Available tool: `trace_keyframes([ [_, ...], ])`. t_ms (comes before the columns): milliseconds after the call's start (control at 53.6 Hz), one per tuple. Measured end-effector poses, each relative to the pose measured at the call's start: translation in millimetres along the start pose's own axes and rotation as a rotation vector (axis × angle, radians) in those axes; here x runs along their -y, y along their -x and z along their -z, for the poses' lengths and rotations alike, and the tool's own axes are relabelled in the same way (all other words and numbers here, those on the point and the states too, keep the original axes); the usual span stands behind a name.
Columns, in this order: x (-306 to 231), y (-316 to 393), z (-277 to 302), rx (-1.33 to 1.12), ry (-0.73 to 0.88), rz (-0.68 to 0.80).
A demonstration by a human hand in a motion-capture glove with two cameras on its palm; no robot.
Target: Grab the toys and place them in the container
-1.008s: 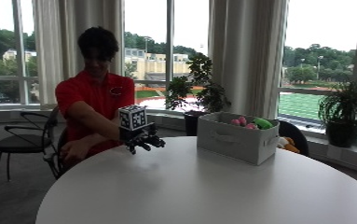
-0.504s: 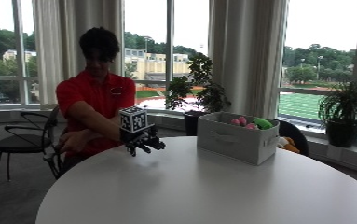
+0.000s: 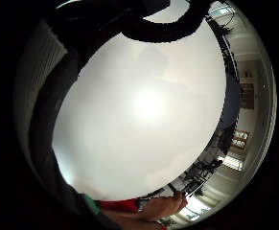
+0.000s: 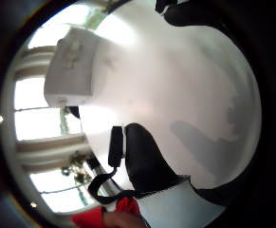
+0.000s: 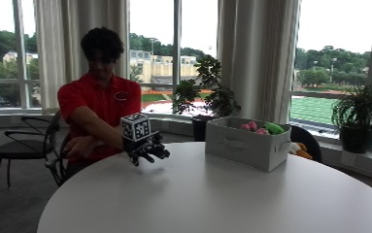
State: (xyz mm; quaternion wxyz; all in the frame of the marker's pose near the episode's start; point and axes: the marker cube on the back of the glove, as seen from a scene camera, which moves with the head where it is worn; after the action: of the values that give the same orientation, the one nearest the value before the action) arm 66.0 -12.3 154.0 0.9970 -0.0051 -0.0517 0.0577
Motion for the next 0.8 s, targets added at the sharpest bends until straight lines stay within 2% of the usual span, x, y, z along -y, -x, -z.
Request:
trace_keyframes([
  [504,-1.0,23.5,40.4,-0.038,-0.002,-0.001],
  [802,4.8,30.4,71.8,-0.034,-0.069,0.027],
])
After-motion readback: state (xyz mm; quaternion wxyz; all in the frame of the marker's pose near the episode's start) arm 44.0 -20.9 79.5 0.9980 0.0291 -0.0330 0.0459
